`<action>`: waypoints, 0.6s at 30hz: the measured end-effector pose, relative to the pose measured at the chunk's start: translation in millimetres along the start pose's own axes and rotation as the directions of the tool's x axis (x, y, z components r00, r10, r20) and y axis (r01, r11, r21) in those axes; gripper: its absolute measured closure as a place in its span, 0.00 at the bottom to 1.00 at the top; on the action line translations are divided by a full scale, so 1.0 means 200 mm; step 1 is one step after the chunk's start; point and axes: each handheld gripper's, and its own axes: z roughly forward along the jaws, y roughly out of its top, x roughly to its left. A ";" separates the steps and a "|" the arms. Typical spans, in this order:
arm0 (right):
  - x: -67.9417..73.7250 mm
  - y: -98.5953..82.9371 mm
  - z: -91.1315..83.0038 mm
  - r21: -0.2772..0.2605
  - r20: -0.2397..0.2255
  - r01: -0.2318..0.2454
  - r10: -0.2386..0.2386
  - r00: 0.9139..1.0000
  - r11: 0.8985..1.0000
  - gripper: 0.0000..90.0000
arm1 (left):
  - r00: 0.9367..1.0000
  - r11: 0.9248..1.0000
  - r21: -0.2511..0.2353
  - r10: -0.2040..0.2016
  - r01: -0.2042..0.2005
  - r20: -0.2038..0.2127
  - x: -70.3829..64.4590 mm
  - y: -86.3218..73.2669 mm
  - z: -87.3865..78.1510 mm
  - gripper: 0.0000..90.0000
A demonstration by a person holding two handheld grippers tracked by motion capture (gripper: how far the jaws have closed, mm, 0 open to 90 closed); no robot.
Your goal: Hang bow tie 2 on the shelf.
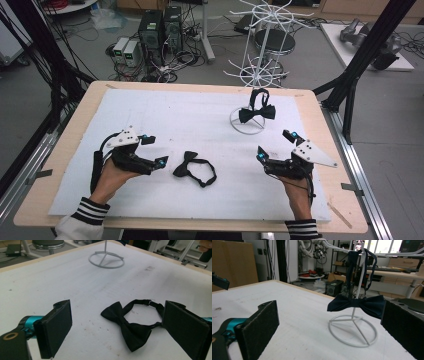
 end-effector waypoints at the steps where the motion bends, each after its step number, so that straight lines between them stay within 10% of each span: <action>1: 0.00 0.00 0.00 0.000 0.001 -0.002 0.002 1.000 1.000 0.01 | 1.000 1.000 0.008 0.001 -0.001 0.004 0.00 0.01 0.01 0.11; 18: -0.02 -0.02 -0.01 -0.005 0.006 -0.024 0.024 1.000 1.000 0.01 | 0.997 0.983 0.182 -0.034 0.022 0.066 -0.01 0.03 0.15 0.11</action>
